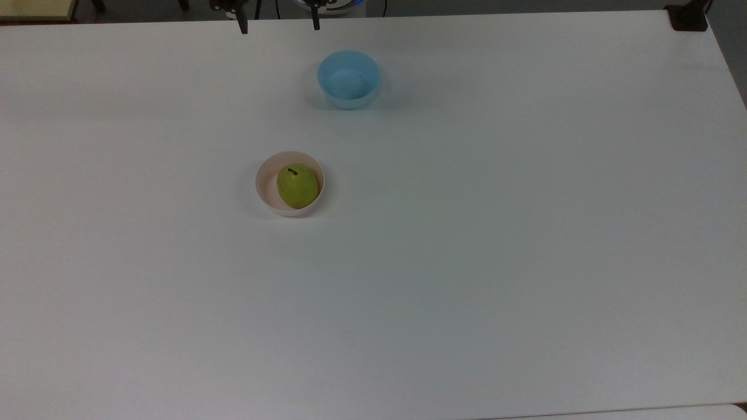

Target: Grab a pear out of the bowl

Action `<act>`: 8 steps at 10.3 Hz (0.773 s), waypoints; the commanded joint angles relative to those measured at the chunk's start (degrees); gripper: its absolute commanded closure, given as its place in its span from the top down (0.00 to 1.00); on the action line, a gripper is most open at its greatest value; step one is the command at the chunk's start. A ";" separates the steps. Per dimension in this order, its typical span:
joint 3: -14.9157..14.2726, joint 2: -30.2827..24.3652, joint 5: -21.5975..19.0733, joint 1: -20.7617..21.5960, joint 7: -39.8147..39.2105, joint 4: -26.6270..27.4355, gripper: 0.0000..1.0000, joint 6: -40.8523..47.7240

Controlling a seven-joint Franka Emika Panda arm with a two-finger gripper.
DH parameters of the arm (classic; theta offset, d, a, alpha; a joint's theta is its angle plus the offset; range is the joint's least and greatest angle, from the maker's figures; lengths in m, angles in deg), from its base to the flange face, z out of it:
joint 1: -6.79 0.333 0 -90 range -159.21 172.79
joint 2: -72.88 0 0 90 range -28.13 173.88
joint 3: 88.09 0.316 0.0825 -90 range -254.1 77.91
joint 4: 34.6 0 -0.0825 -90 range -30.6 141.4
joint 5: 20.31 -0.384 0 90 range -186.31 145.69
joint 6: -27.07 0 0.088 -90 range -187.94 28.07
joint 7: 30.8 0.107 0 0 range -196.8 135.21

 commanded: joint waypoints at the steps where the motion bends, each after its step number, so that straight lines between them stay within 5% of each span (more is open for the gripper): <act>1: 0.59 0.15 -0.05 -0.22 -0.92 0.42 1.00 -0.19; 8: 0.59 0.50 1.08 -0.49 -5.63 0.51 1.00 -0.19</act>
